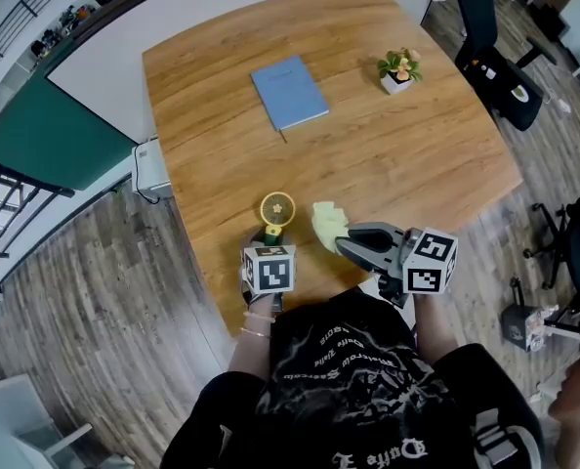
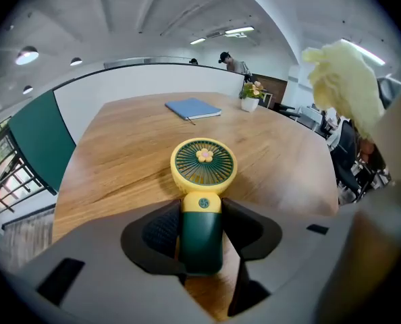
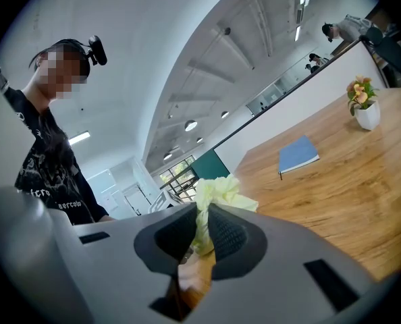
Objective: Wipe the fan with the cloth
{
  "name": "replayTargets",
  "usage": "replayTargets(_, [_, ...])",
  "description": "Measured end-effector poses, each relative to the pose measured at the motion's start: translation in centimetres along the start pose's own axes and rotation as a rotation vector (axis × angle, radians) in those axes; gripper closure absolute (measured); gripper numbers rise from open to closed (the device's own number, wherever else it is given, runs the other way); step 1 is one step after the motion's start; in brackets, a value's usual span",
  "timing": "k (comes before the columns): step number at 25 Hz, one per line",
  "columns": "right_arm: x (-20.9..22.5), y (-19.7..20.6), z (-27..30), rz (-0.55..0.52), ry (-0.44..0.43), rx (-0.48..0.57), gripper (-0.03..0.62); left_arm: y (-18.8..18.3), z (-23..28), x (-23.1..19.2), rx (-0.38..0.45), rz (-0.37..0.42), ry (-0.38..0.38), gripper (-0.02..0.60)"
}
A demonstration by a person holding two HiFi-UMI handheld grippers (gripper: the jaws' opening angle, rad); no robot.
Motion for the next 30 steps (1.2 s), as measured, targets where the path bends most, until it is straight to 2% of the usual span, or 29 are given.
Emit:
replayTargets(3, [0.4,-0.2,0.1,-0.006,0.021,0.014,0.536,-0.7,-0.4,0.4,0.037,-0.044,0.044,0.319])
replayTargets(7, [1.2,-0.5,0.1,-0.032,0.095,0.047,0.534,-2.3,-2.2,1.8,0.134,-0.129,0.139,0.304])
replayTargets(12, [3.0,-0.7,-0.1,-0.119,0.266,0.059,0.534,-3.7,-4.5,2.1,0.263,-0.118,0.143,0.304])
replayTargets(19, [6.2,0.7,-1.7,-0.189,0.517,0.058,0.533,-5.1,-8.0,1.6,0.440,-0.206,0.160,0.305])
replayTargets(22, [6.9,1.4,-2.2,-0.211,0.574,0.043,0.533,-5.3,-8.5,1.3,0.468,-0.182,0.165,0.305])
replayTargets(27, [7.1,2.1,-2.4,-0.259,0.620,0.015,0.533,-5.4,-8.6,0.7,0.482,-0.179,0.152,0.308])
replayTargets(30, [6.9,1.8,-2.3,-0.288,0.638,0.020,0.533,-5.5,-8.7,0.7,0.494,-0.160,0.138,0.373])
Point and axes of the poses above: the fingertips, and each gripper's own axes: z forward along the fingers, x to its right, y out of its underside, the point moved 3 cm from there along -z, backward along the fingers, and after that the axes turned 8 degrees about x, right-handed, at the moved point
